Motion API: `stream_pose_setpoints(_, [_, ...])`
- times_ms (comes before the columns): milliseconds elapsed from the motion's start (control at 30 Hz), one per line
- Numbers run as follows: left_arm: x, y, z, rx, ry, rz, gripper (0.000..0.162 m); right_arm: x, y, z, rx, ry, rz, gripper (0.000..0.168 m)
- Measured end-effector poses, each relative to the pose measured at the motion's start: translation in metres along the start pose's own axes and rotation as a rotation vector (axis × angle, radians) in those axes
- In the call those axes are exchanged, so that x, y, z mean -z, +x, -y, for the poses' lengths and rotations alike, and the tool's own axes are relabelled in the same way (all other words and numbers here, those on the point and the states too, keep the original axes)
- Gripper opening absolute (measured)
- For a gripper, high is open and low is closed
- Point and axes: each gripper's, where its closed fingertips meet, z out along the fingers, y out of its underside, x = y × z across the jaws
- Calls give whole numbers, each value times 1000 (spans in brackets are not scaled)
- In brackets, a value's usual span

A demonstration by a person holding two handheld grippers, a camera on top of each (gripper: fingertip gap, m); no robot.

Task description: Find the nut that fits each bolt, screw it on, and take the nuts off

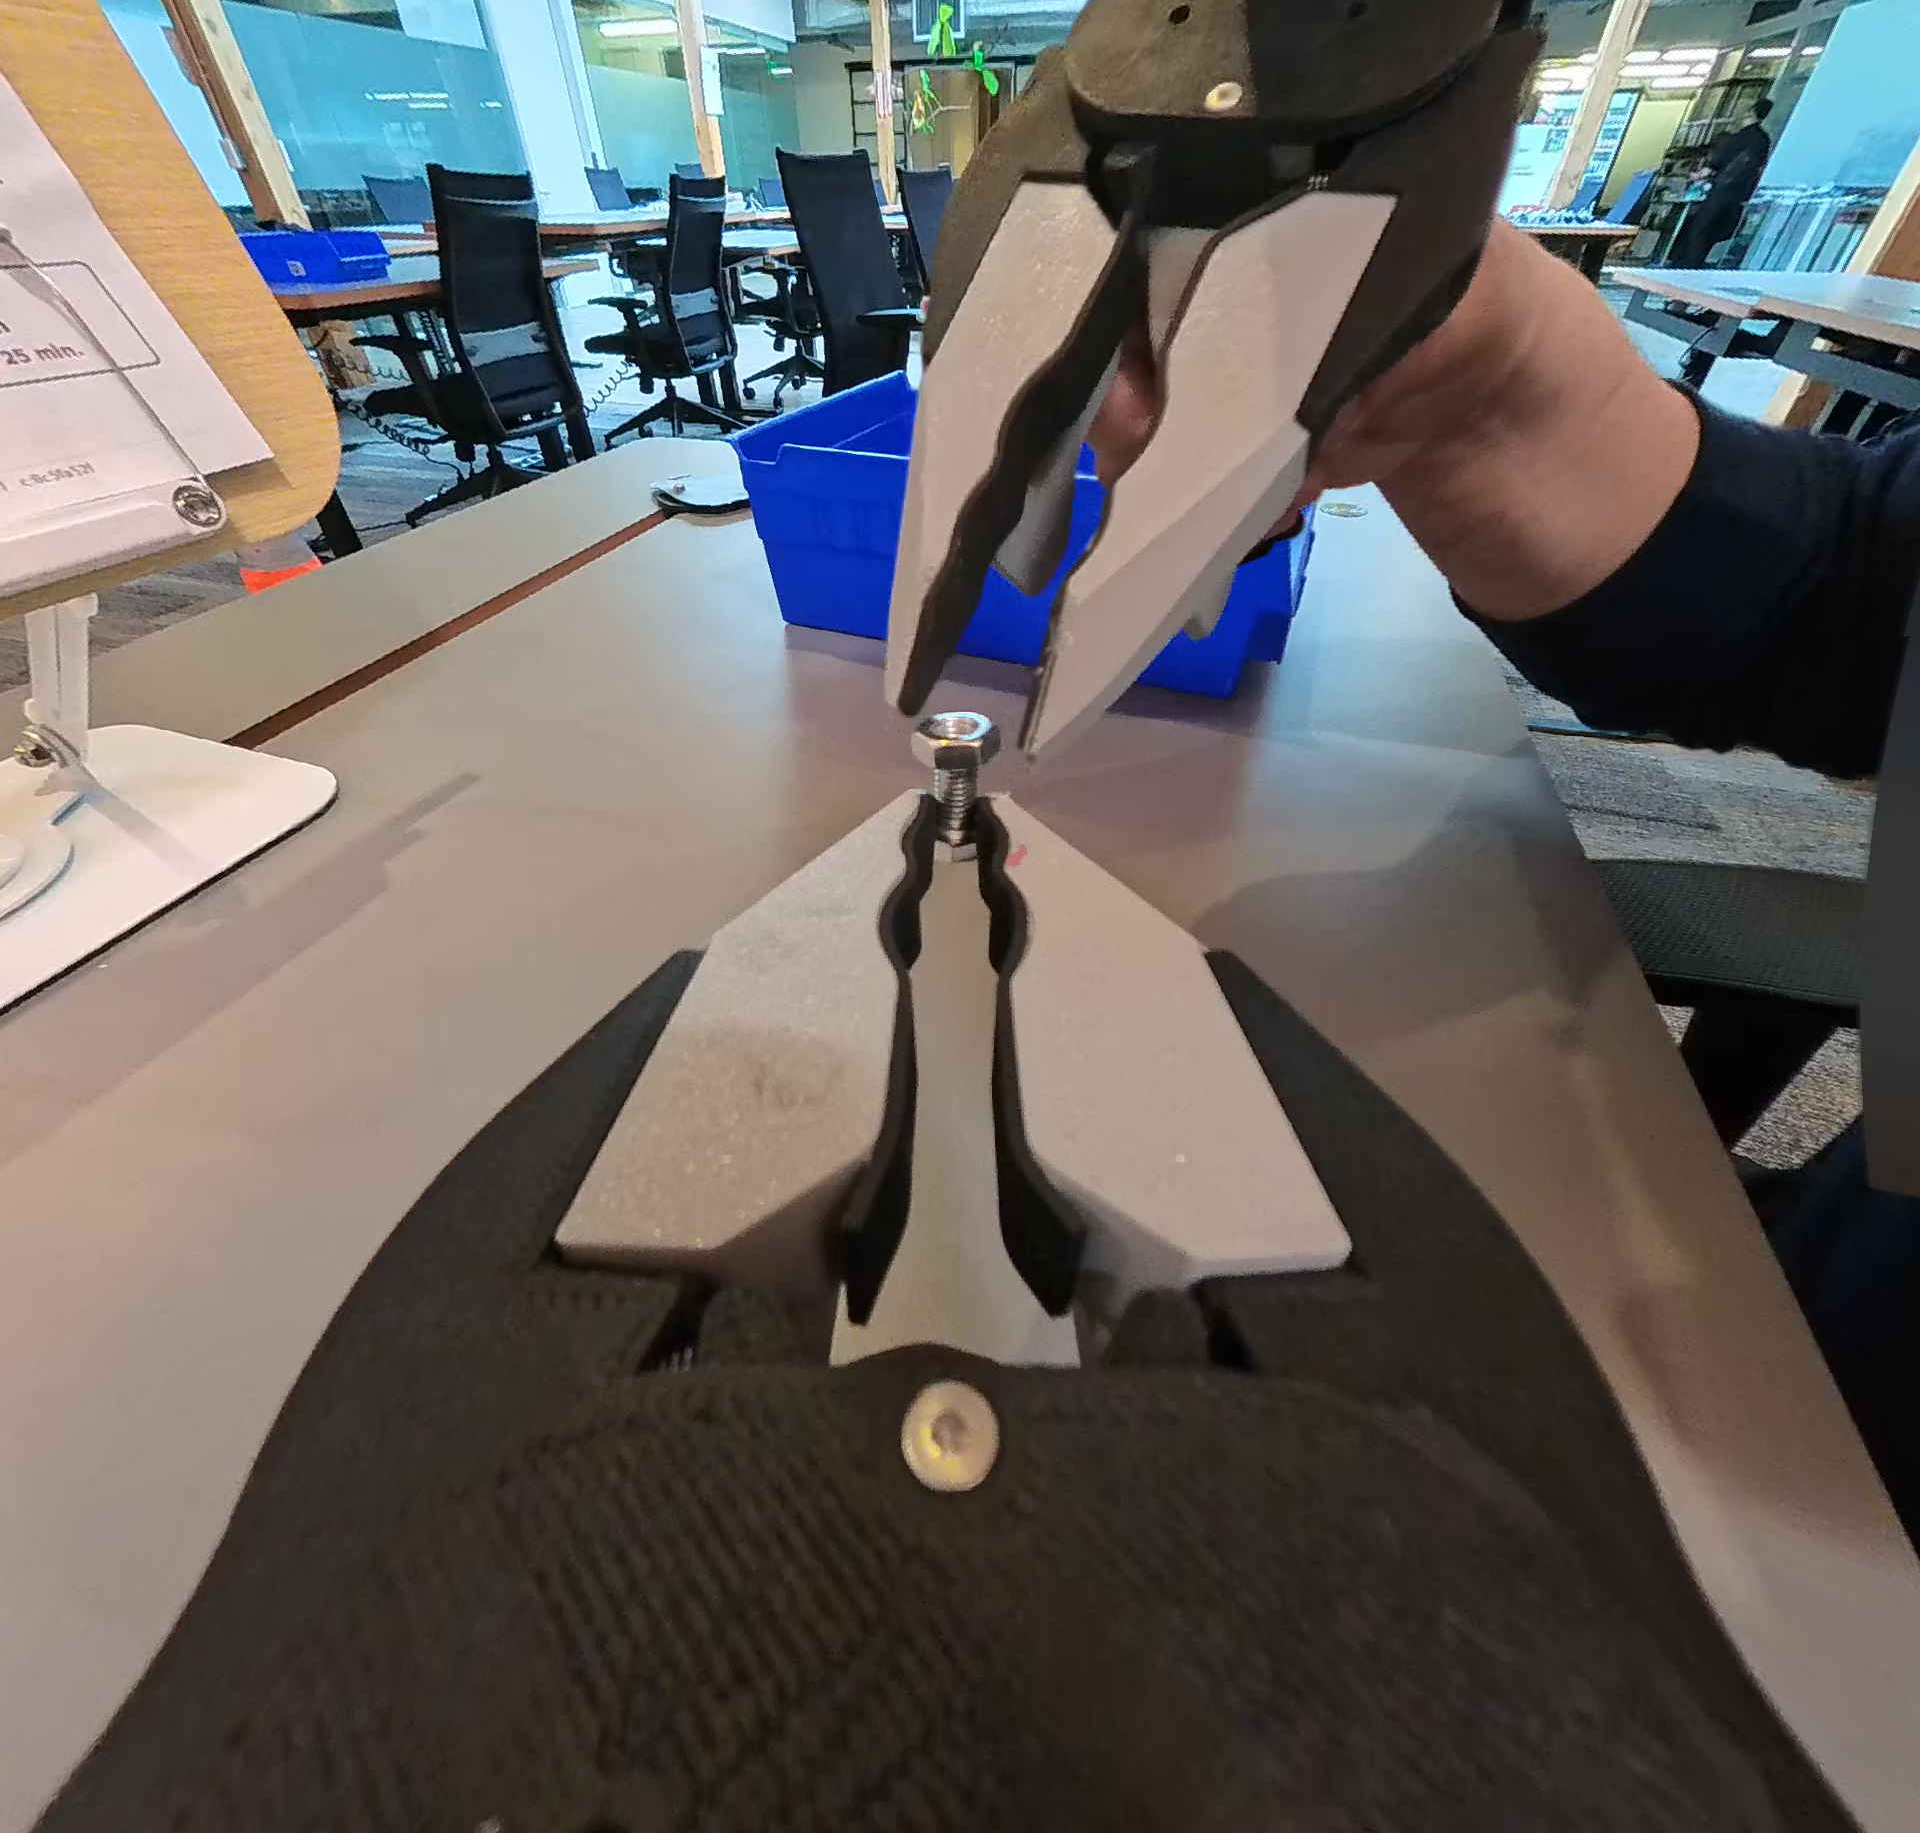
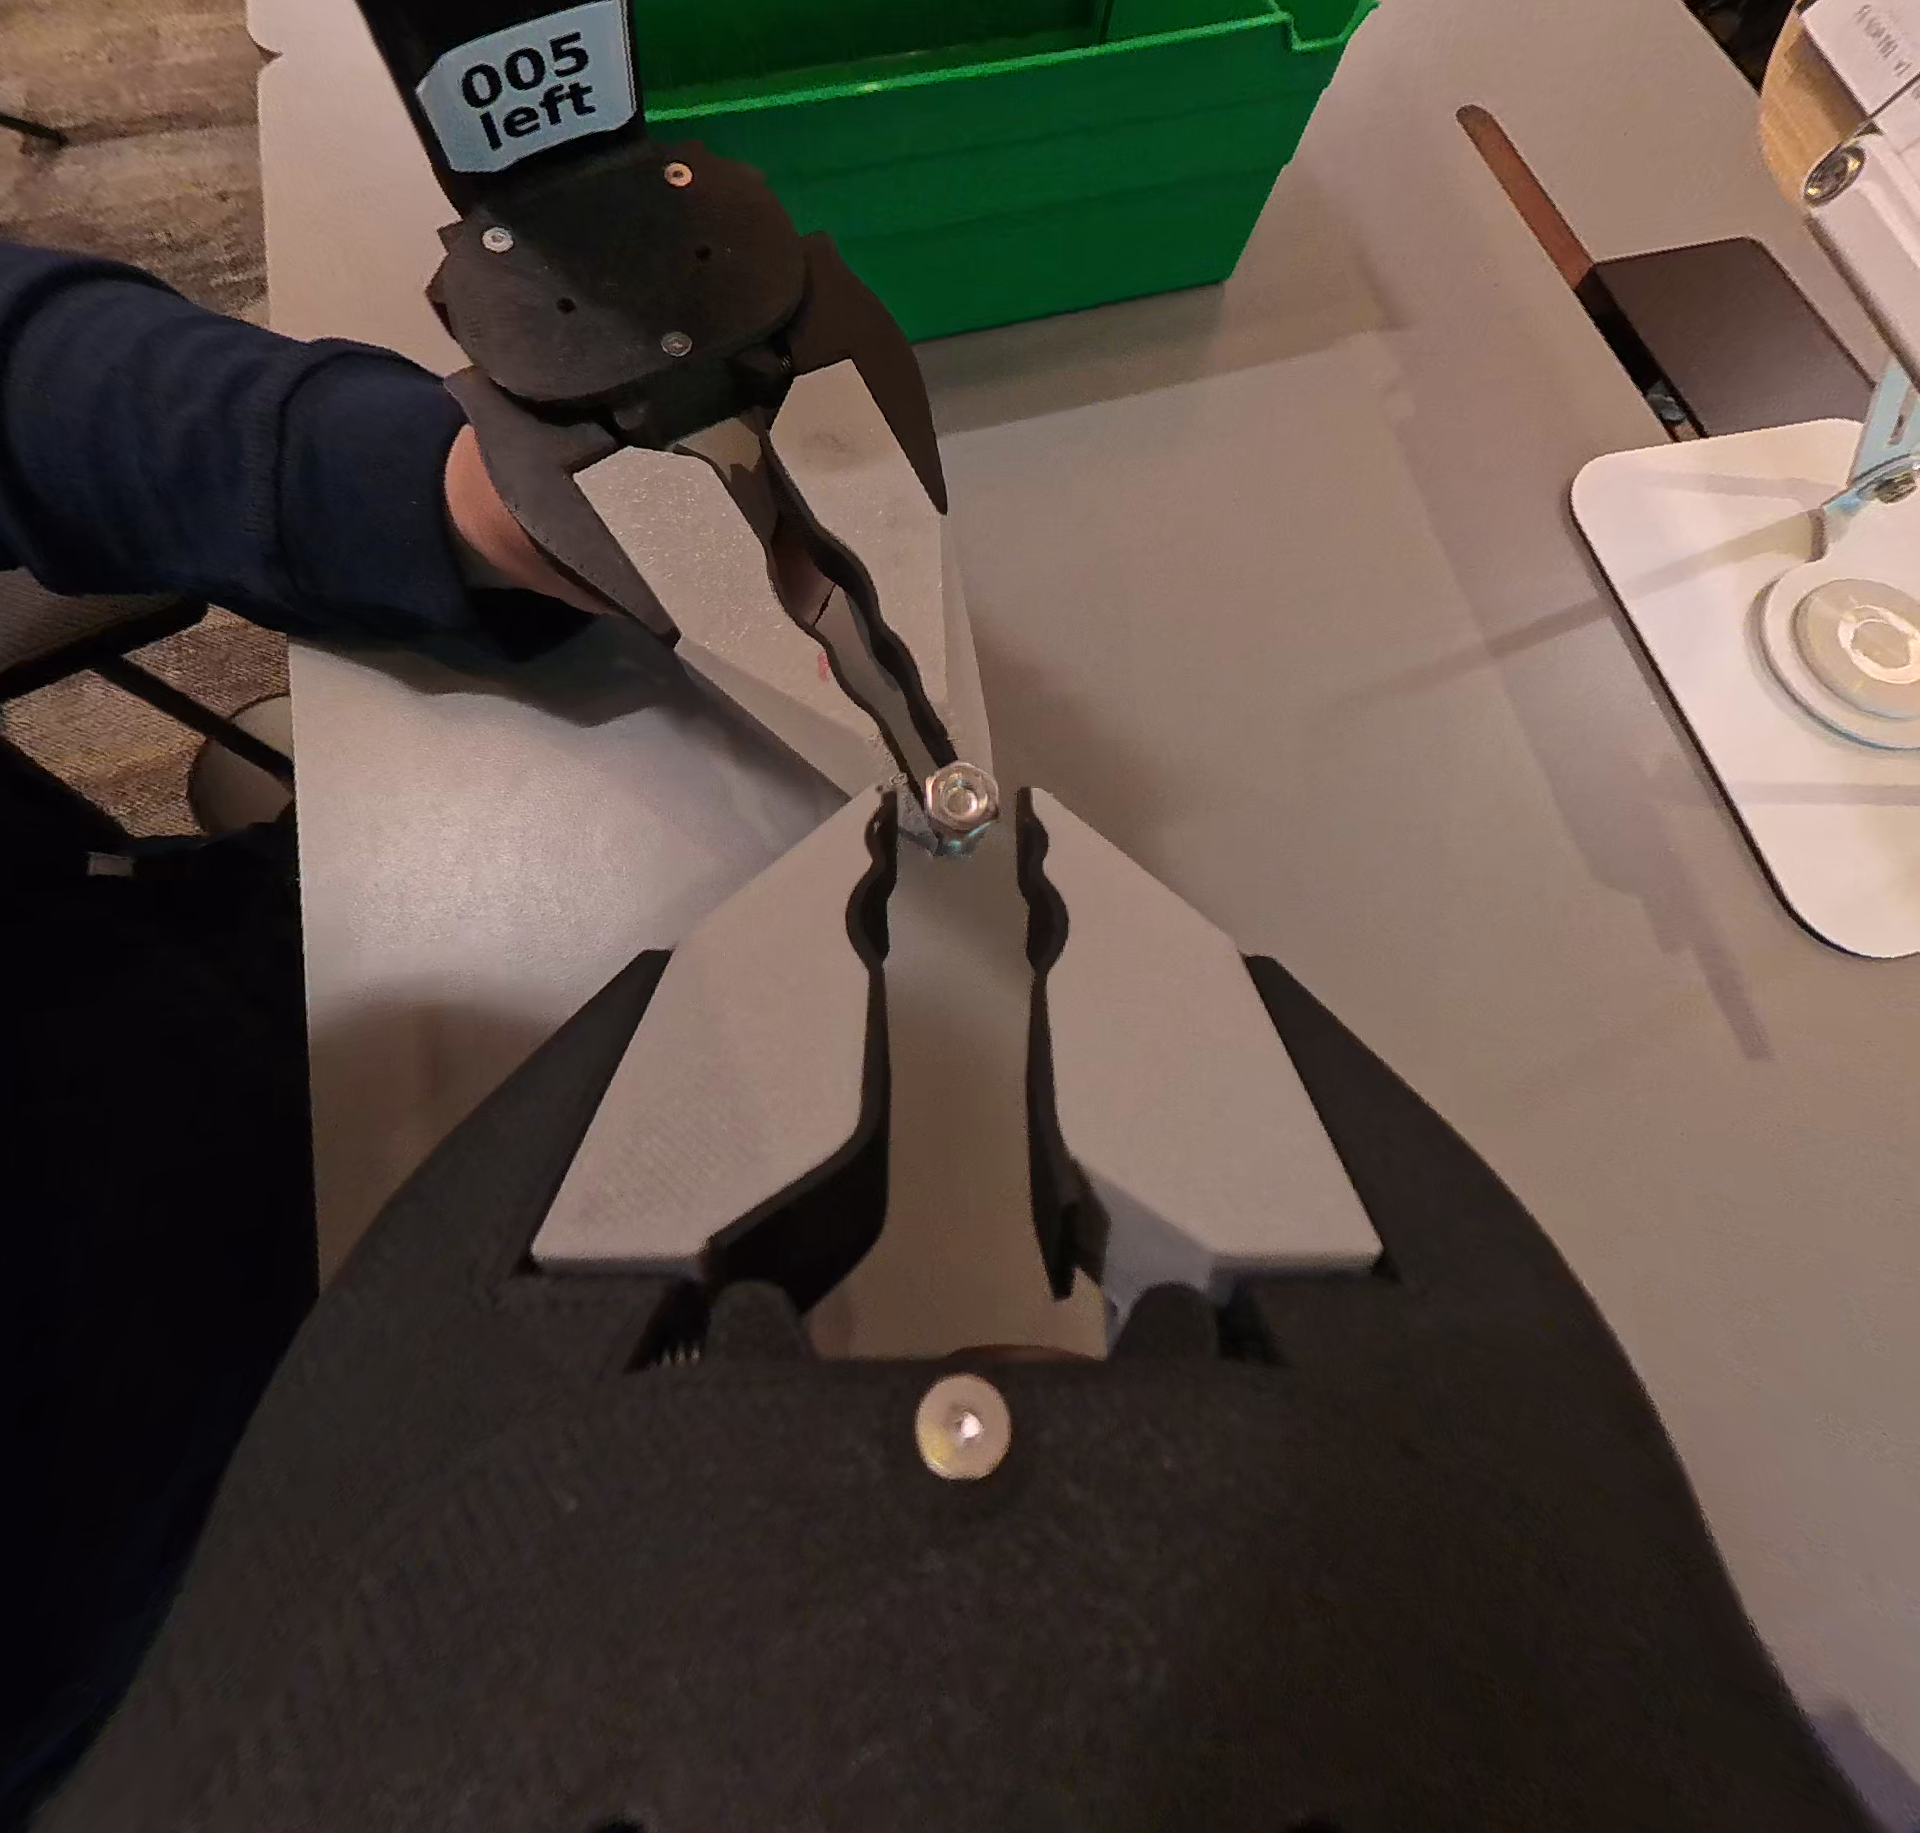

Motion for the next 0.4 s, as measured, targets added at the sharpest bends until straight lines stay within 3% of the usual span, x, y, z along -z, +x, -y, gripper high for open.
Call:
stream_pose_setpoints(233, [2, 3, 4, 1, 25, -17, 5, 20, 1, 8, -57, 198, 59, 23])
stream_pose_setpoints(400, [2, 5, 6, -6, 33, -24, 5, 23, -2, 6, -85, 249, 91, 21])
